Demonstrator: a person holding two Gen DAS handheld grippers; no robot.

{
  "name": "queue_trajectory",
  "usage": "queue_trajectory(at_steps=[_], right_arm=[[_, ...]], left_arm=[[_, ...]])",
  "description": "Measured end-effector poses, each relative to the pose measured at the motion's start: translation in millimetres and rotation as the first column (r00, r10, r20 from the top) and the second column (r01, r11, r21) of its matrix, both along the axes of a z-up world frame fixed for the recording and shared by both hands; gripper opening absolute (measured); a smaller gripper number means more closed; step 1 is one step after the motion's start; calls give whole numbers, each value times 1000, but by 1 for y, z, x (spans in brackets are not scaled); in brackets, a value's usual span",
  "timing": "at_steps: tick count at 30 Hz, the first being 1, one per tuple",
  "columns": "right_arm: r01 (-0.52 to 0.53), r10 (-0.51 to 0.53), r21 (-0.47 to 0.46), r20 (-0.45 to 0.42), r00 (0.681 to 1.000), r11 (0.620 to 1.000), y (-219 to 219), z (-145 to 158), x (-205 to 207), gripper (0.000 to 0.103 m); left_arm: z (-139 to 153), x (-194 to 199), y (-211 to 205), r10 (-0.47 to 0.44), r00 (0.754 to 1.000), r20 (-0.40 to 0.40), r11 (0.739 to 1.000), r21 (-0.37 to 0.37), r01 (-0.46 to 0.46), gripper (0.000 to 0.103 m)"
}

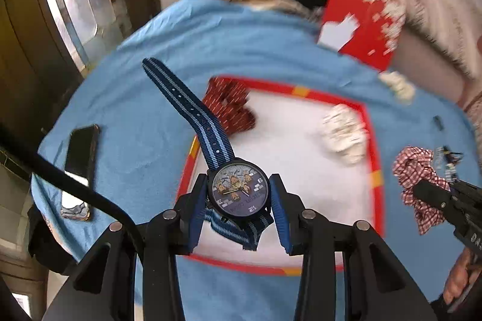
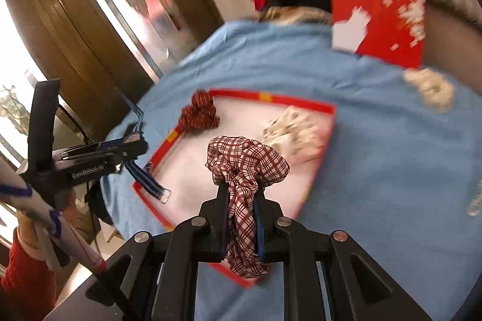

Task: Organize jewelry
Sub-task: 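Carry the watch and plaid scrunchie over the tray and open both tools, then withdraw both tools from the tray toward the pearl strands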

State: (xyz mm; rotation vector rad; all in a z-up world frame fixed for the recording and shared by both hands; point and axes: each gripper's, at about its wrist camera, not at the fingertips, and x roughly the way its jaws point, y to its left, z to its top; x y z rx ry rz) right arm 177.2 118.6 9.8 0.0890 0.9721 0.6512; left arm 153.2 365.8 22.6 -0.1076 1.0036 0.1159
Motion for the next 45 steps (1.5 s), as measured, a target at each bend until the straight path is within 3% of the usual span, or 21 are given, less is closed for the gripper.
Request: queue_trajectory(at_steps=[9,11,12,14,18,23,29,35,41,45], right_arm=[[-3,-6,-83,-106,994,997,52,-70,46,17],[0,-11,-91,-115,993,996,57,-77,50,26],[3,-14,-92,-115,993,996,58,-78,51,28],[8,-18,-89,-117,993,996,59,-76,51,51],[8,-14,-74,-84,996,997,50,-60,45,56],[20,-22,-77,-24,999,997,27,-31,23,61],[87,-87,-95,8,996,992,-38,-16,-16,62],[208,-211,-137,-9,977,968,-128,-27,-59,62],[361,-371,-163,-31,928,918,-227,-39,-98,62],[462,-474,-187,-22,880,867,-287,-41,-114,62]], left_arm=[[-60,49,15,31,996,-84,995,-93,-39,39],[-66,55,16,42,995,-93,993,-103,-51,39],[-66,56,17,46,994,-96,992,-109,-57,39],[-64,54,23,62,995,-84,987,-144,-74,40],[-48,42,30,72,997,-26,970,-229,-76,56],[-25,21,39,113,993,18,965,-239,-106,56],[0,-17,24,153,987,53,974,-178,-141,57],[11,-43,-36,74,995,62,988,-141,-64,60],[11,-52,-122,-57,998,32,983,-175,61,61],[2,-56,-184,-140,990,19,966,-218,140,65]])
